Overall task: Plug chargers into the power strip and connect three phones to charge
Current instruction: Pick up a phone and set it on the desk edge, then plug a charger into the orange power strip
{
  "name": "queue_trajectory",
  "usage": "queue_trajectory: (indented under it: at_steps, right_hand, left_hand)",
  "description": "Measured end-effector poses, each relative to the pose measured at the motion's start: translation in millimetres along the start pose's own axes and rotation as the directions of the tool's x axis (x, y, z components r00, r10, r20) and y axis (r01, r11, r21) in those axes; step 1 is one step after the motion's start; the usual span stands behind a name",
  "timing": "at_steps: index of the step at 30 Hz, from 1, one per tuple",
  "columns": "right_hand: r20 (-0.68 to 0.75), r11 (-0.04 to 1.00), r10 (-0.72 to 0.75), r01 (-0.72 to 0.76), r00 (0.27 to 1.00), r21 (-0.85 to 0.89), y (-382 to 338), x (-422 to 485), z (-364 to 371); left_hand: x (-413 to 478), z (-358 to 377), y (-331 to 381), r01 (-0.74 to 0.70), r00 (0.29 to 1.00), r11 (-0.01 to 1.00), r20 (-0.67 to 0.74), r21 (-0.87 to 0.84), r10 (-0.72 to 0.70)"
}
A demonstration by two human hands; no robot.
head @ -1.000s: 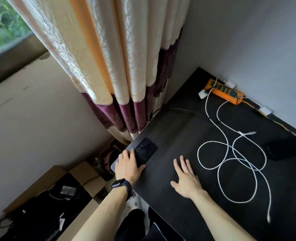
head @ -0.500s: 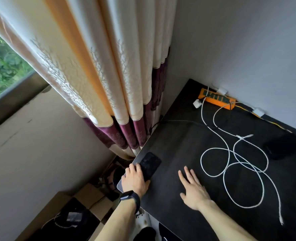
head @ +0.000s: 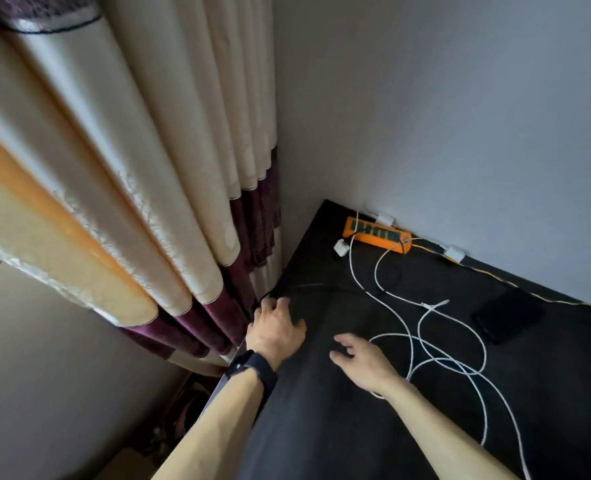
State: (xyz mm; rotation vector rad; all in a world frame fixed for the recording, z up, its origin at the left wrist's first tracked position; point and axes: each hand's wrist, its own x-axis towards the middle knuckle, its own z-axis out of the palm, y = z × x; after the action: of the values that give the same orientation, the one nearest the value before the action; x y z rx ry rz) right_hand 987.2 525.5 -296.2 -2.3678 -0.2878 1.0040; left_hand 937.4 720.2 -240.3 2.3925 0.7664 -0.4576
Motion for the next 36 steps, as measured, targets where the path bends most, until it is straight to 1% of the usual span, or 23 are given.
queue_trajectory:
  at_steps: [3,5,6,9,11,14,15,16,18,20,21,23,26,27,32,36]
  right_hand:
    - [-0.154,0.990,-0.031,0.052,0.988,0.132,2.9,33.4,-37.0]
    - [-0.246,0.981,-0.059,0.102,0.967,0.165,6.7,58.1,-59.7]
    - [-0.285,0.979,-0.089,0.136,0.954,0.149,7.1,69.6,-69.7]
    - [-0.368,0.969,-0.233,0.247,0.900,-0.010,5.5,102.5,-90.6]
    - [-0.409,0.940,-0.341,0.307,0.846,-0.148,0.6,119.9,-98.0]
    - [-0.434,0.820,-0.555,0.378,0.710,-0.430,-6.9,145.7,-98.4]
    - [-0.415,0.769,-0.610,0.377,0.675,-0.516,-9.0,156.3,-97.0]
    - [-0.390,0.727,-0.641,0.360,0.661,-0.584,-10.9,165.6,-96.1]
    - [-0.343,0.679,-0.639,0.295,0.689,-0.672,-14.1,182.3,-96.6]
    - [-0.321,0.657,-0.579,0.195,0.749,-0.729,-12.8,197.4,-96.6]
    - [-0.327,0.644,-0.550,0.140,0.769,-0.752,-10.9,202.8,-98.7]
    - [-0.335,0.597,-0.523,0.057,0.784,-0.800,-5.7,208.2,-104.2]
    - [-0.292,0.513,-0.516,0.017,0.805,-0.858,2.1,203.8,-113.9]
    - [-0.293,0.501,-0.511,0.003,0.808,-0.866,5.5,201.3,-118.2]
    - [-0.363,0.570,-0.475,-0.034,0.801,-0.821,20.5,190.2,-151.3]
    - [-0.542,0.711,-0.309,-0.189,0.781,-0.677,13.9,197.5,-185.1]
  left_hand:
    - [32.6,-7.3,31.6,-0.054,0.997,0.999,-0.049,0.004,0.054]
    - [57.8,-6.0,47.3,-0.057,0.996,0.998,-0.062,0.004,0.057]
    - [69.9,-3.9,52.8,-0.057,0.997,0.998,-0.060,0.016,0.058]
    - [101.6,11.3,59.1,-0.064,0.997,0.995,-0.043,0.074,0.067]
    - [121.5,22.9,58.1,-0.088,0.994,0.990,-0.050,0.109,0.094]
    - [151.2,41.2,49.3,-0.143,0.980,0.971,-0.112,0.191,0.166]
    - [160.6,48.8,44.5,-0.155,0.975,0.964,-0.127,0.214,0.185]
    - [168.2,56.2,40.2,-0.161,0.971,0.959,-0.137,0.233,0.196]
    - [179.5,71.2,32.7,-0.171,0.965,0.953,-0.154,0.250,0.213]
    - [186.6,90.2,24.9,-0.180,0.953,0.949,-0.194,0.259,0.234]
    - [188.3,98.4,21.6,-0.183,0.944,0.948,-0.224,0.259,0.243]
    - [188.9,111.4,15.7,-0.184,0.923,0.945,-0.282,0.270,0.261]
    - [188.8,119.9,8.9,-0.194,0.916,0.945,-0.296,0.263,0.270]
    - [188.9,120.4,7.8,-0.195,0.917,0.947,-0.294,0.257,0.268]
    - [188.4,122.5,7.1,-0.201,0.915,0.945,-0.295,0.258,0.276]
    - [188.8,127.6,4.3,-0.200,0.884,0.938,-0.359,0.284,0.298]
